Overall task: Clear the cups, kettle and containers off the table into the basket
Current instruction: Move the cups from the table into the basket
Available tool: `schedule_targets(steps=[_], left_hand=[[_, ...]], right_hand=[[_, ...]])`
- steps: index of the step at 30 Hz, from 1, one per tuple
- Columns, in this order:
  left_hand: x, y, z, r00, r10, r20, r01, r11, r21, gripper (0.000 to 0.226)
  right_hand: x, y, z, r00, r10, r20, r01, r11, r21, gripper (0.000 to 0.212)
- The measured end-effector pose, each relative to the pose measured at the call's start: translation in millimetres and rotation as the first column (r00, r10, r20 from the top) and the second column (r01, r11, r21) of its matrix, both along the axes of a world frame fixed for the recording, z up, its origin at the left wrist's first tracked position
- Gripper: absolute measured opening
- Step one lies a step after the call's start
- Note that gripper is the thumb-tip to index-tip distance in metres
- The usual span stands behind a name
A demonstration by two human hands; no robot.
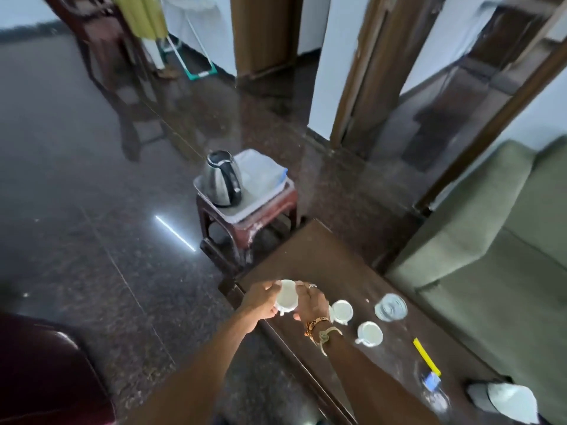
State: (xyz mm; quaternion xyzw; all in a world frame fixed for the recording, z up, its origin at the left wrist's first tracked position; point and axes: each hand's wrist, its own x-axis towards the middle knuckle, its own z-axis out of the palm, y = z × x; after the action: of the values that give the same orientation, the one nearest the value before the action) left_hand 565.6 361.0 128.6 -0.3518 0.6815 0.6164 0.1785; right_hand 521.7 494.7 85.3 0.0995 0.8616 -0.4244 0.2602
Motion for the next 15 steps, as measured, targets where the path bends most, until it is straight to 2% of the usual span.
schedule_targets(steps=[4,9,15], left_hand=[[-1,-69,40,0.994,-0.025,-0.104,0.024,1.0,-0.011,0.038],[-6,-129,80,0.984,0.0,-0.177,-0.01,0.998,-0.06,0.039],[-10,-174,80,0.976,0.104,-0.191,-0.116,0.992,-0.051,0.037]], right_hand=[[-2,-69,57,0.995,-0.022,-0.095,0.015,0.997,-0.075,0.062],[-13,-132,95,0.982,-0.007,-0.188,-0.009,0.996,-0.085,0.061],[-26,-188,98,0.983,0.032,-0.179,-0.047,0.996,-0.079,0.064]])
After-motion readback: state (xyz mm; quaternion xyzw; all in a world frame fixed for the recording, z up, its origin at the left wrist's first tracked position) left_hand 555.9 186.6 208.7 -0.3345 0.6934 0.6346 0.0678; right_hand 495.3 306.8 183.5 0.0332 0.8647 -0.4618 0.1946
